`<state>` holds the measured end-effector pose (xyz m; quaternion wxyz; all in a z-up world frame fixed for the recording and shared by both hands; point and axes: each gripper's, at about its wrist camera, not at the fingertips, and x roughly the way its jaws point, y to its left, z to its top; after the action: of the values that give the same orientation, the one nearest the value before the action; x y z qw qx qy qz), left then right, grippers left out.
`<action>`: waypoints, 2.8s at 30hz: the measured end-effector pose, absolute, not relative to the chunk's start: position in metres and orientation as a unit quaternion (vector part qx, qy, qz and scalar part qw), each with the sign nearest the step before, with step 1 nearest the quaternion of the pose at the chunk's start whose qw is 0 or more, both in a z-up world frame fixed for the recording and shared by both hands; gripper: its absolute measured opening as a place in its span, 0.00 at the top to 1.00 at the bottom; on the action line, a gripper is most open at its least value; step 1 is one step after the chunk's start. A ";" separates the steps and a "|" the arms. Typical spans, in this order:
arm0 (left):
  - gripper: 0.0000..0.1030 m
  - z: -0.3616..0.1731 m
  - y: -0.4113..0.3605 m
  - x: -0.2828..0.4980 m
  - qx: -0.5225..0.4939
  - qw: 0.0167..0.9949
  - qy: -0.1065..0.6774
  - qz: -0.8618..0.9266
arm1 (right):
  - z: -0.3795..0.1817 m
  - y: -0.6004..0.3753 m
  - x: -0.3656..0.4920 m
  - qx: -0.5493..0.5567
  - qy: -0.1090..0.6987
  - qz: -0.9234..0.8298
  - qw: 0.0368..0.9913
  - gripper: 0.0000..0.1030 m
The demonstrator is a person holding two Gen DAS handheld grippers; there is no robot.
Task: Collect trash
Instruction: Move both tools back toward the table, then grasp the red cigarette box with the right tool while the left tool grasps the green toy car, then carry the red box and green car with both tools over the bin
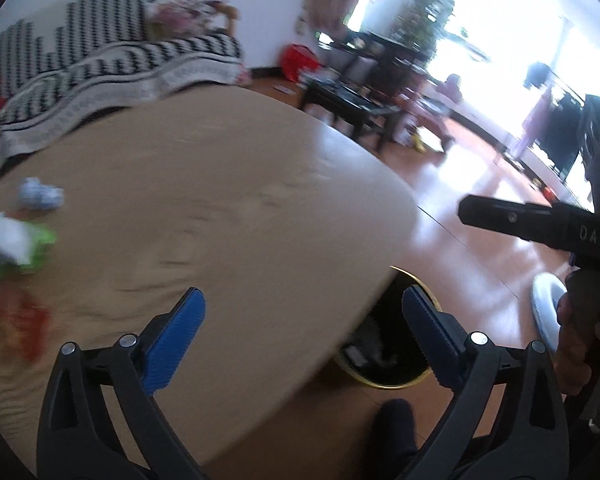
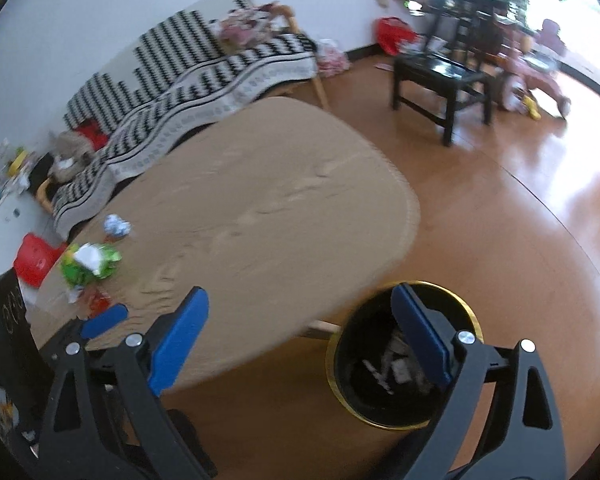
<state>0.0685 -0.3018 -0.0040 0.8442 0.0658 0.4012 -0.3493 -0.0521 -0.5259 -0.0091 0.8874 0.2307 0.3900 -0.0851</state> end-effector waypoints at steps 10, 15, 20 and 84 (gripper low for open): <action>0.07 0.028 -0.124 0.121 0.007 0.901 0.375 -0.218 | 0.011 -0.405 0.017 0.181 0.390 0.037 0.902 0.13; 0.07 0.026 -0.048 0.144 -0.014 0.915 0.374 -0.154 | 0.005 -0.336 0.049 0.128 0.400 0.090 0.903 0.12; 0.07 0.014 0.006 0.168 -0.041 0.914 0.392 -0.097 | -0.016 -0.270 0.080 0.075 0.418 0.128 0.896 0.12; 0.61 0.035 -0.065 0.170 -0.091 0.907 0.394 -0.122 | -0.017 -0.283 0.046 0.023 0.393 0.145 0.908 0.43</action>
<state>0.1697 -0.0652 0.0347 0.9065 -0.0907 0.3938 -0.1219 0.0462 -0.2829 -0.0167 0.9076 0.0228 0.3933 0.1454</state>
